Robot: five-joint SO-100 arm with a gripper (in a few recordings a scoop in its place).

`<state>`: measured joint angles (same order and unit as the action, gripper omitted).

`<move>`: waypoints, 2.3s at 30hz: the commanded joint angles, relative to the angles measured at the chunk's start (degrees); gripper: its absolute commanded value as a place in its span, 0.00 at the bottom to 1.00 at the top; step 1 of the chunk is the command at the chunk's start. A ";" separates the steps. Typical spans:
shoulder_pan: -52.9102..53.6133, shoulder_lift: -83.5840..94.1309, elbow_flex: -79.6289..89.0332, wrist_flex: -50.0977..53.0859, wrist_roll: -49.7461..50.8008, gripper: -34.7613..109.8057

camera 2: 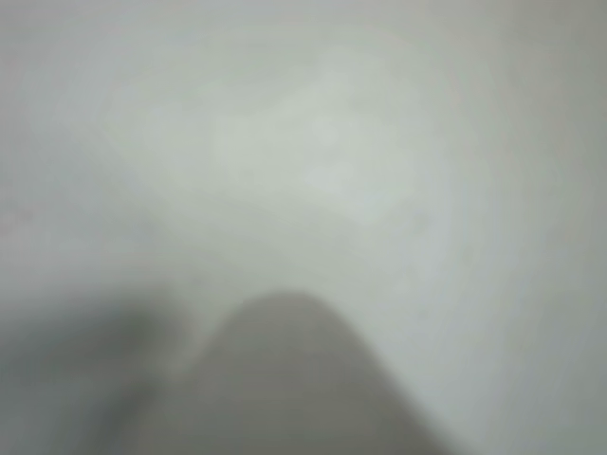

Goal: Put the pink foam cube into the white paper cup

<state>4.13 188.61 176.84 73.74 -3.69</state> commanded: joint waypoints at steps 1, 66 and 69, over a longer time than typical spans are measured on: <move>0.44 0.97 -1.32 1.14 -0.70 0.25; -2.02 1.05 -1.32 1.14 5.10 0.24; -2.02 1.05 -1.32 1.14 0.97 0.24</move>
<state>1.67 188.61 176.84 73.83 0.35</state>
